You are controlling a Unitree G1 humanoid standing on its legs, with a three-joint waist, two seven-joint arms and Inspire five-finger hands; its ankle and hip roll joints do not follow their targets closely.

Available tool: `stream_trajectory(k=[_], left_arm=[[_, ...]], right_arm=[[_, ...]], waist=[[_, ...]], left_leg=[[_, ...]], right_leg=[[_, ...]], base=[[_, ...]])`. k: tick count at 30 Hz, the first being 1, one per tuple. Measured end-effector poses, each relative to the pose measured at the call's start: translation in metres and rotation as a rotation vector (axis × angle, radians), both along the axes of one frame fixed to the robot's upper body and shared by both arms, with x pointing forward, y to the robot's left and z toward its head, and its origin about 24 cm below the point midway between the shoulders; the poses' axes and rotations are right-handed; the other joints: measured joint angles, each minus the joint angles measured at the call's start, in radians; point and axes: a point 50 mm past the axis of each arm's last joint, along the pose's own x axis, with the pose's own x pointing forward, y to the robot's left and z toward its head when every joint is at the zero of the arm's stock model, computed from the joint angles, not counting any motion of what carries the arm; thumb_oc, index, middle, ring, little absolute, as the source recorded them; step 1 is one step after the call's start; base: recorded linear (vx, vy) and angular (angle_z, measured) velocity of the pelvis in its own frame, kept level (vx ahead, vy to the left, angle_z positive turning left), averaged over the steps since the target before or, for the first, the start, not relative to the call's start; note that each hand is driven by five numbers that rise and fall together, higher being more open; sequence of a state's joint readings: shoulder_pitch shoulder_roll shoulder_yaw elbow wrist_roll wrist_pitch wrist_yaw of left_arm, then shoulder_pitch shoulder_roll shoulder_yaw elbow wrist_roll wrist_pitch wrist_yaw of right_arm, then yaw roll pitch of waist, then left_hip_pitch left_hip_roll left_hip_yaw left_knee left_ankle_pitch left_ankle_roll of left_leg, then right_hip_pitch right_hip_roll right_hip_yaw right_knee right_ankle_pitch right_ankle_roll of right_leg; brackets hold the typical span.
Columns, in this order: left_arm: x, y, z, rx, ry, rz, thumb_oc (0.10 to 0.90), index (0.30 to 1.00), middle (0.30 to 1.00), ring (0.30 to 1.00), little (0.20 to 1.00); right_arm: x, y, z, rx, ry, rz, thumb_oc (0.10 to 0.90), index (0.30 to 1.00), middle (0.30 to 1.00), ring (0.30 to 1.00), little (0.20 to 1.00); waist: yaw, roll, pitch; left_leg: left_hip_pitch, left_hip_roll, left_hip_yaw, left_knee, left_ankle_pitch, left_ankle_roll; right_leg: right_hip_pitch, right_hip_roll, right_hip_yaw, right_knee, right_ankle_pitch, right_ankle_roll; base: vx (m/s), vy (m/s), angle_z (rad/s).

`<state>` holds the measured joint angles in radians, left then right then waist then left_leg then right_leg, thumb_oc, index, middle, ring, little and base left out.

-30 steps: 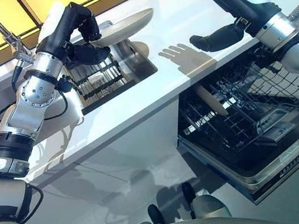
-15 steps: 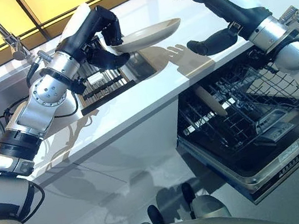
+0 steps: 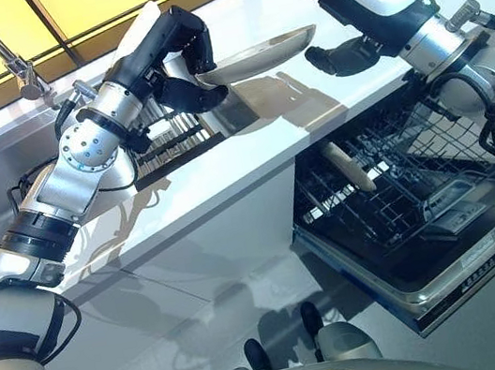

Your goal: Pick up plates and place into dishwasher.

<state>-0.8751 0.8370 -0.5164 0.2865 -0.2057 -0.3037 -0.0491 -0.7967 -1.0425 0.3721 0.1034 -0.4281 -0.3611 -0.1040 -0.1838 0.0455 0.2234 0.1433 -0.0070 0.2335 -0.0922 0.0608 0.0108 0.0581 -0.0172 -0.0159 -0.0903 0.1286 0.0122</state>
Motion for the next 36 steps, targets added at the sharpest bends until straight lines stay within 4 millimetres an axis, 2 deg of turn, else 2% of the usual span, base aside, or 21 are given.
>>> stream_trajectory(k=[7,12,14,15,16,17,22,30,36], left_arm=[[-0.001,-0.001,0.0,-0.003,0.006,-0.012,0.1,0.3,0.3,0.3,0.2],[-0.004,-0.006,0.003,-0.002,-0.008,-0.039,0.1,0.3,0.3,0.3,0.2],[-0.006,-0.009,0.005,-0.005,-0.015,-0.053,0.1,0.3,0.3,0.3,0.2],[-0.006,-0.009,0.005,-0.01,-0.013,-0.055,0.1,0.3,0.3,0.3,0.2],[-0.006,-0.009,0.005,-0.016,-0.01,-0.057,0.1,0.3,0.3,0.3,0.2],[-0.006,-0.008,0.005,-0.018,-0.009,-0.057,0.1,0.3,0.3,0.3,0.2],[-0.006,-0.008,0.005,-0.017,-0.009,-0.056,0.1,0.3,0.3,0.3,0.2],[-0.008,-0.016,0.001,0.004,0.003,-0.087,0.1,0.3,0.3,0.3,0.2],[-0.01,-0.019,0.001,0.012,0.002,-0.105,0.1,0.3,0.3,0.3,0.2]], right_arm=[[0.0,0.006,-0.009,-0.078,0.038,0.016,0.8,0.9,0.9,0.9,0.9],[0.0,0.007,-0.007,-0.084,0.034,0.022,0.8,0.9,0.9,0.9,0.9],[0.0,0.008,-0.006,-0.091,0.036,0.024,0.8,0.9,0.9,0.9,0.9],[0.0,0.009,-0.005,-0.095,0.036,0.025,0.676,0.794,0.794,0.794,0.776],[0.0,0.009,-0.004,-0.097,0.036,0.025,0.46,0.608,0.608,0.608,0.56],[0.0,0.009,-0.004,-0.098,0.037,0.025,0.1,0.3,0.3,0.3,0.2],[0.002,0.013,-0.001,-0.129,0.052,0.025,0.1,0.3,0.3,0.3,0.2],[0.006,0.011,-0.006,-0.126,0.095,0.014,0.1,0.3,0.3,0.3,0.2],[0.007,0.012,-0.009,-0.131,0.104,0.014,0.1,0.3,0.3,0.3,0.2]], waist=[[0.002,0.0,0.0],[0.004,0.0,0.0],[0.006,0.0,0.0],[0.006,0.0,0.0],[0.007,-0.001,-0.001],[0.01,-0.002,-0.001],[0.016,-0.007,-0.004],[0.017,-0.035,-0.02],[0.015,-0.036,-0.021]], left_leg=[[0.0,-0.003,-0.001,0.0,-0.001,0.002],[0.0,-0.008,-0.003,0.001,-0.003,0.005],[0.001,-0.012,-0.038,0.001,-0.001,0.014],[0.001,-0.013,-0.042,0.001,-0.001,0.015],[0.001,-0.013,-0.042,0.001,-0.001,0.015],[0.001,-0.013,-0.042,0.001,-0.001,0.015],[0.001,-0.012,-0.043,0.002,-0.001,0.015],[0.001,-0.013,-0.044,0.003,-0.001,0.015],[0.002,-0.012,-0.044,0.003,-0.001,0.015]], right_leg=[[0.0,-0.003,0.0,0.0,-0.001,0.001],[0.0,-0.006,-0.001,0.0,-0.002,0.003],[0.0,-0.008,0.001,0.0,0.0,0.001],[0.0,-0.008,0.001,0.0,0.0,0.0],[0.0,-0.008,0.001,0.0,0.0,0.001],[0.0,-0.008,0.001,0.0,0.0,0.001],[0.001,-0.008,0.0,0.0,-0.001,0.001],[0.001,-0.009,-0.001,0.0,-0.001,0.002],[0.002,-0.008,-0.001,0.0,-0.001,0.002]], base=[[0.0,0.0,0.0],[0.0,0.0,0.0],[0.0,-0.001,-0.02],[0.0,0.0,0.0],[0.0,0.0,0.0],[0.0,0.0,0.0],[0.0,0.0,0.0],[0.0,0.0,0.0],[0.0,0.0,0.0]])
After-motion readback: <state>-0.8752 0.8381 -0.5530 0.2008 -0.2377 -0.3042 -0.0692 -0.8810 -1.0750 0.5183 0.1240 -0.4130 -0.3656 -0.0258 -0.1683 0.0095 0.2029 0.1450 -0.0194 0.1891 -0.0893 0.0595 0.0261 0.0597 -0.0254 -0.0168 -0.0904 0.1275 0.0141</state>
